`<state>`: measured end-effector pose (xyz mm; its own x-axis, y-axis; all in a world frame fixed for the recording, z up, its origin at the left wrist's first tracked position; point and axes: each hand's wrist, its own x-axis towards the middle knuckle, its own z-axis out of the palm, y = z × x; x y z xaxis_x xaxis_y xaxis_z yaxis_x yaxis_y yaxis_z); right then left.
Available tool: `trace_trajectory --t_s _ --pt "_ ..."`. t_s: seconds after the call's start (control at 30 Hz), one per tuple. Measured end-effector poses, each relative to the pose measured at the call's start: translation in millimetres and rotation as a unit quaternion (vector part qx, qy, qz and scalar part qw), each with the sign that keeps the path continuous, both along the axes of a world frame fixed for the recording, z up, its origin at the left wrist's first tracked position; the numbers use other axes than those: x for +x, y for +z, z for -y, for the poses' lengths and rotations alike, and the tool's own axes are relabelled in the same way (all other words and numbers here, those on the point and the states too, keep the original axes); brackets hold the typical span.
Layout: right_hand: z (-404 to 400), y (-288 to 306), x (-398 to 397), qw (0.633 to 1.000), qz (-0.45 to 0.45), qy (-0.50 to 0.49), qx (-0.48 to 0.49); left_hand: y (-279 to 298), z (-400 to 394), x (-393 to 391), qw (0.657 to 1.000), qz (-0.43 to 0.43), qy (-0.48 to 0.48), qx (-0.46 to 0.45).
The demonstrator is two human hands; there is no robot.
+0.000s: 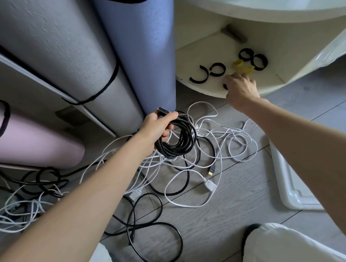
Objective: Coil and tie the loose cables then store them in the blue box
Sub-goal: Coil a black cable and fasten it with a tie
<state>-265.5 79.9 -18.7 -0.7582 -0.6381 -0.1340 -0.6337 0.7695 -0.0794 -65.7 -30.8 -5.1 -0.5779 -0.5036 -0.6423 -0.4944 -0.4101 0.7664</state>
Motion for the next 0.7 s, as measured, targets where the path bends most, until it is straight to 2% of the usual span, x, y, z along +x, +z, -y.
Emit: trace_trajectory --t_s 0.1,0.2,0.27,0.3,0.37,0.4,0.47,0.7 --pt "-4 -3 1 0.999 0.018 -0.005 -0.041 -2 -6 -4 1.000 0.003 -0.008 0.002" --pt "1 5 7 0.991 0.033 -0.060 -0.118 1 -9 -8 1.000 0.005 -0.009 0.000" --pt "6 14 9 0.973 0.097 -0.105 -0.180 5 -11 -8 1.000 0.014 0.008 -0.002" --pt "9 23 11 0.952 0.170 -0.126 -0.223 9 -12 -8 1.000 0.018 0.022 -0.001" --pt "13 43 22 0.878 0.344 -0.158 -0.294 17 -14 -7 0.998 0.022 0.058 0.009" --pt "14 54 30 0.848 0.398 -0.153 -0.314 23 -16 -5 0.997 0.020 0.074 0.013" --pt "14 83 49 0.824 0.449 -0.105 -0.330 42 -18 2 0.996 0.014 0.083 0.000" --pt "10 188 127 0.857 0.425 0.062 -0.286 130 -19 42 0.993 -0.062 0.093 -0.037"
